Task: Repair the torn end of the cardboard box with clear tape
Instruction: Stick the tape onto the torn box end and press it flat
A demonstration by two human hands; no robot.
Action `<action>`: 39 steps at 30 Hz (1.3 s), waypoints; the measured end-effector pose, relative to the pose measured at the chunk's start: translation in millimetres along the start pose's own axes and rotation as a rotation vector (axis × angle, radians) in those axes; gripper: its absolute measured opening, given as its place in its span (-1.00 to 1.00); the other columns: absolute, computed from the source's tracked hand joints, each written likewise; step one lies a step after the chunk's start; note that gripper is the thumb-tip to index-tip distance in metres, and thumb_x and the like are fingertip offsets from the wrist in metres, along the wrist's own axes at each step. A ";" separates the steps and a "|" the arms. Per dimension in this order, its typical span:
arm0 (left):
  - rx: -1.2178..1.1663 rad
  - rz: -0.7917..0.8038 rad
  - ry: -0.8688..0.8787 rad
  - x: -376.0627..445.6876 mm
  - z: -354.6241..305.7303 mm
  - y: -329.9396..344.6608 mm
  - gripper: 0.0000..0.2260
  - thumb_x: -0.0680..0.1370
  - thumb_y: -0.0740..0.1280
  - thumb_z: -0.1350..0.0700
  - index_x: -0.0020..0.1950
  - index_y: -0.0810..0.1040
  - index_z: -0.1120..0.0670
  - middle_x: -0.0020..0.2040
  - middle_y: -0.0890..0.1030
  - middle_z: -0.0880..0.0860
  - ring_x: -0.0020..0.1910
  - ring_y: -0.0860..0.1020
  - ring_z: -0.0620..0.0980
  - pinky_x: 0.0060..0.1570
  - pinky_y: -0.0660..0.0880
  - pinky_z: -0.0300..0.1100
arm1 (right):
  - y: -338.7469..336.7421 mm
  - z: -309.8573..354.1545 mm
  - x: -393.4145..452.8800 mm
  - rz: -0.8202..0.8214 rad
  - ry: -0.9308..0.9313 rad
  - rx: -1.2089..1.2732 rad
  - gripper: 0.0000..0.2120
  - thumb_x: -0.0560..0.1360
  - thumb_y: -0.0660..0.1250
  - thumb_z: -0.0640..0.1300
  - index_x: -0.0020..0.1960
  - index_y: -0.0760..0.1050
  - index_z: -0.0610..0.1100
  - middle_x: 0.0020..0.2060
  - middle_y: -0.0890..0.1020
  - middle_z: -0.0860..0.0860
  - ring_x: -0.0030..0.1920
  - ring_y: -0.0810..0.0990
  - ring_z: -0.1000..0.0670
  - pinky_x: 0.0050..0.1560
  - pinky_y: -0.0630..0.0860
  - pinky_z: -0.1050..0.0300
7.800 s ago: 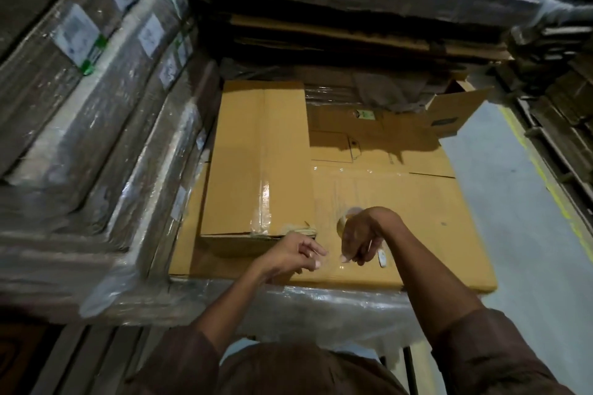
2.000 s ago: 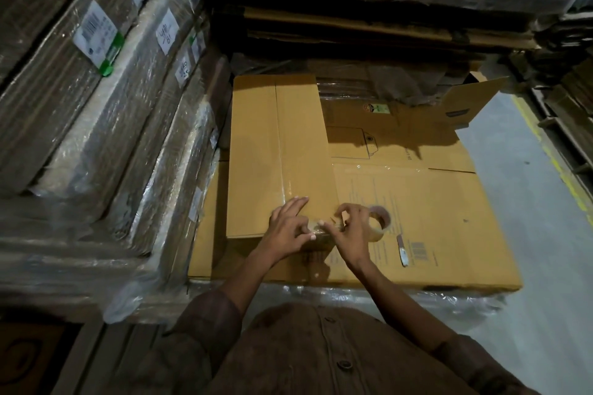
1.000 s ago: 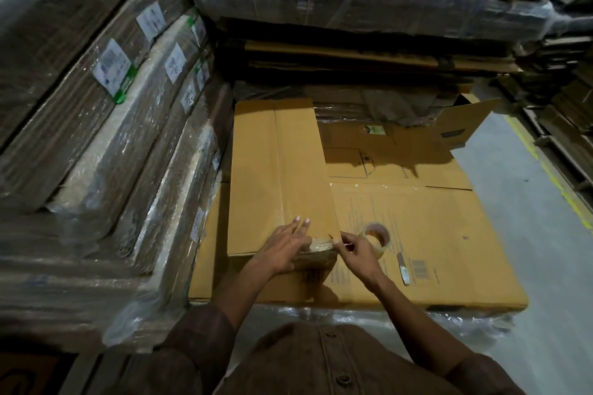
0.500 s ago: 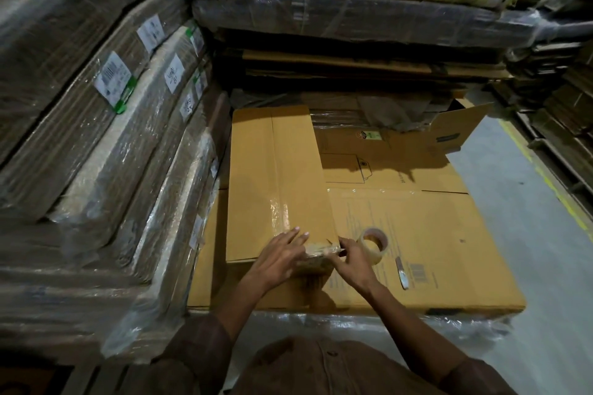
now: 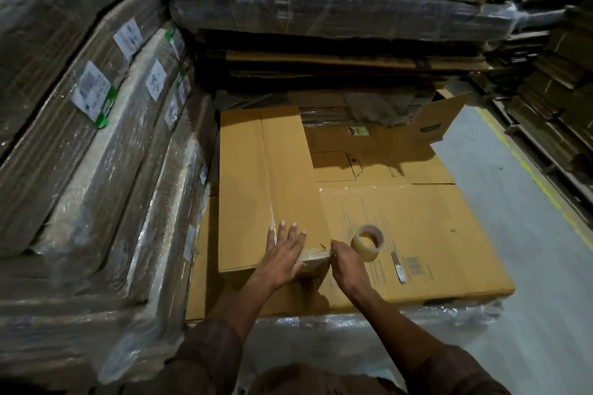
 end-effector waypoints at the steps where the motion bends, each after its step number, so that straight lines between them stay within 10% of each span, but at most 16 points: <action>1: -0.002 -0.002 0.008 -0.1 0.0 -0.6 -0.33 0.69 0.20 -0.01 0.66 -0.13 0.08 0.65 -0.16 0.21 0.59 -0.27 0.30 0.43 -0.42 0.19 | 2.2 -2.9 -1.0 0.002 -0.006 0.016 -0.89 0.57 0.31 -0.19 0.09 0.46 -0.11 0.01 0.61 -0.09 -0.02 0.58 -0.08 -0.09 0.51 0.01; 6: 0.016 0.048 0.019 -2.3 -0.5 0.3 -0.18 0.64 0.23 -0.18 0.65 -0.24 0.06 0.63 -0.25 0.22 0.57 -0.32 0.31 0.51 -0.32 0.29 | 5.0 -6.3 3.7 0.022 0.043 -0.052 -0.52 0.46 0.41 0.31 0.02 0.43 -0.09 -0.10 0.54 0.00 -0.12 0.49 -0.03 -0.19 0.46 -0.02; 13: 0.037 0.084 -0.052 3.7 -9.0 -8.9 0.16 0.47 0.34 -0.36 0.49 -0.52 0.15 0.62 -0.33 0.17 0.56 -0.33 0.35 0.47 -0.22 0.43 | 0.2 0.7 8.7 0.007 0.068 -0.021 -0.83 0.52 0.29 -0.30 -0.12 0.35 -0.09 -0.20 0.49 -0.03 -0.19 0.48 -0.08 -0.23 0.35 0.03; 19: 0.048 0.101 0.016 22.7 -31.9 -28.4 0.08 0.49 0.45 -0.19 0.61 -0.37 -0.05 0.54 -0.49 0.15 0.56 -0.29 0.39 0.45 -0.17 0.49 | -0.8 -27.2 12.2 0.197 0.160 0.228 -0.39 0.49 0.33 -0.45 0.49 0.34 -0.16 0.30 0.48 -0.04 0.25 0.49 -0.03 0.11 0.46 0.19; 25: 0.020 0.203 -0.009 52.4 -59.0 -54.5 -0.48 0.59 0.36 0.25 0.45 0.30 -0.14 0.65 -0.13 0.16 0.54 -0.08 0.53 0.41 0.12 0.50 | -13.5 -41.2 11.7 0.344 0.381 0.616 -0.34 0.49 0.10 -0.56 0.44 0.36 -0.02 0.34 0.46 -0.01 0.30 0.45 -0.04 -0.17 0.47 0.32; 30: -0.101 0.088 0.011 59.1 -53.1 -95.7 -0.46 0.51 0.43 0.27 0.38 0.34 -0.12 0.53 0.14 0.11 0.47 0.20 0.39 0.35 0.35 0.36 | -33.8 -50.7 28.0 0.159 0.687 0.880 -0.69 0.68 0.17 -0.03 0.34 0.52 -0.08 0.30 0.56 -0.06 0.26 0.50 -0.15 0.21 0.48 -0.12; 36: -0.414 -0.155 0.071 47.7 -21.1 -163.4 -0.43 0.43 0.56 0.06 0.36 0.40 -0.06 0.46 0.28 0.09 0.41 0.33 0.16 0.40 0.36 0.21 | -46.4 -60.7 39.6 0.317 0.953 0.877 -0.12 0.44 0.20 0.51 0.39 0.41 -0.21 0.32 0.50 -0.25 0.26 0.50 -0.33 0.12 0.46 -0.20; 39: -0.557 -0.314 0.101 28.6 -3.6 -165.6 -0.45 0.39 0.60 0.08 0.30 0.46 0.01 0.49 0.33 0.16 0.52 0.27 0.16 0.45 0.32 0.10 | -65.4 -40.9 59.4 0.278 0.901 1.094 -0.24 0.44 0.27 0.37 0.32 0.48 -0.24 0.17 0.56 -0.23 0.10 0.58 -0.28 0.05 0.57 -0.16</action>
Point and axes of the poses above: each hand's wrist, its own x-axis towards the middle knuckle, its own y-axis out of the palm, z = x × y, the point moved 4 cm from there along x, towards the middle knuckle
